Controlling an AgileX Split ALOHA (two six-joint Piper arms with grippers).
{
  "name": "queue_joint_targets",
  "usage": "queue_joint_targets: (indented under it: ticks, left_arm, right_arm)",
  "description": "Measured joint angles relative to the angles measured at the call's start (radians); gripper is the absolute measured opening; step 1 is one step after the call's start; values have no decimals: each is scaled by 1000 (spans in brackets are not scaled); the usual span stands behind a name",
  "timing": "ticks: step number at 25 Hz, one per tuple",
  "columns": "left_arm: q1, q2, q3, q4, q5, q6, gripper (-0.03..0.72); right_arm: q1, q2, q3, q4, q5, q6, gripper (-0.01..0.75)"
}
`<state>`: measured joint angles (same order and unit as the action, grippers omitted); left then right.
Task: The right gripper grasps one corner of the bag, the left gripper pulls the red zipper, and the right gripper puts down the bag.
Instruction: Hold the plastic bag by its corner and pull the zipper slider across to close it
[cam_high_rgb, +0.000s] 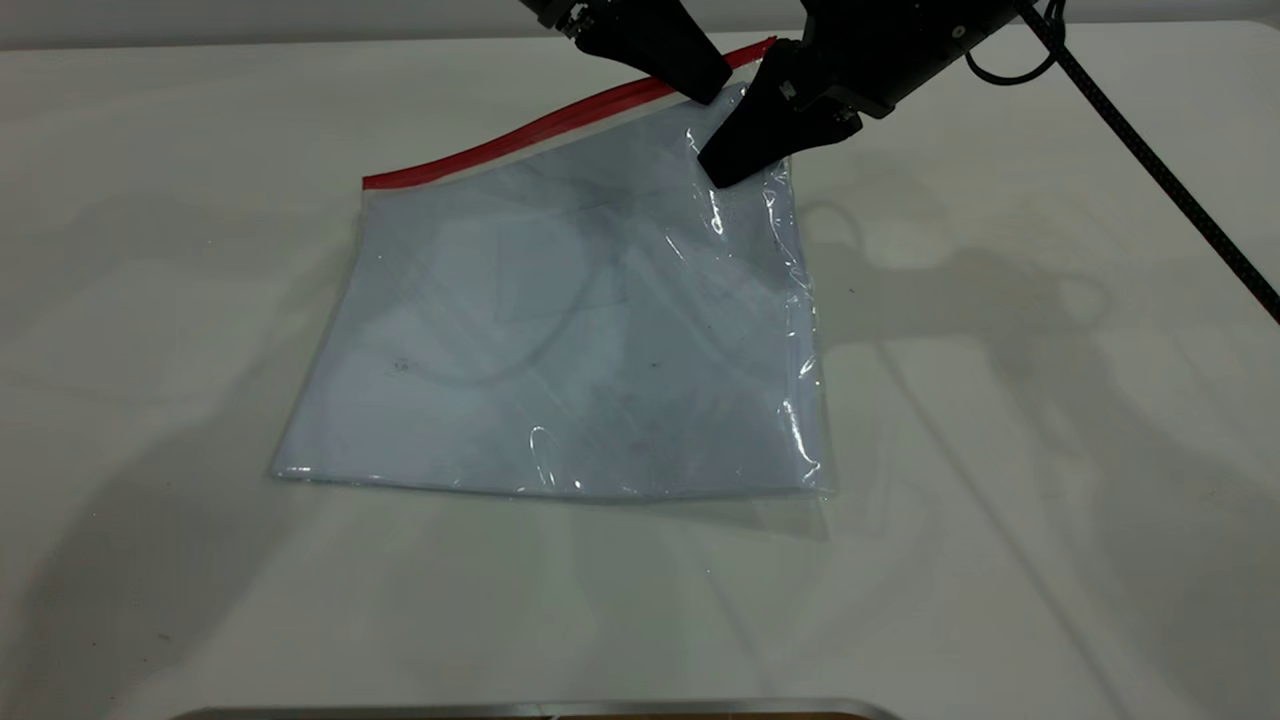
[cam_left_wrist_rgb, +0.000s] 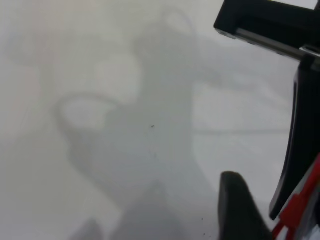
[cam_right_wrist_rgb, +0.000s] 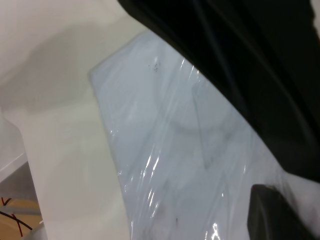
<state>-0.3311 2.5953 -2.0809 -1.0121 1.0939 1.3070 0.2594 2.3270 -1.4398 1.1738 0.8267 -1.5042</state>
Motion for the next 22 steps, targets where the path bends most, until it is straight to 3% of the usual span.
queue_joint_targets:
  ticks: [7, 10, 22]
  left_arm:
    - [-2, 0, 0, -4, 2, -1, 177]
    - [-2, 0, 0, -12, 2, 0, 111]
    - [16, 0, 0, -32, 15, 18, 88]
  right_arm:
    - [-4, 0, 0, 0, -2, 0, 35]
    - [-14, 0, 0, -1, 8, 0, 35]
    - [-23, 0, -1, 30, 29, -42, 35]
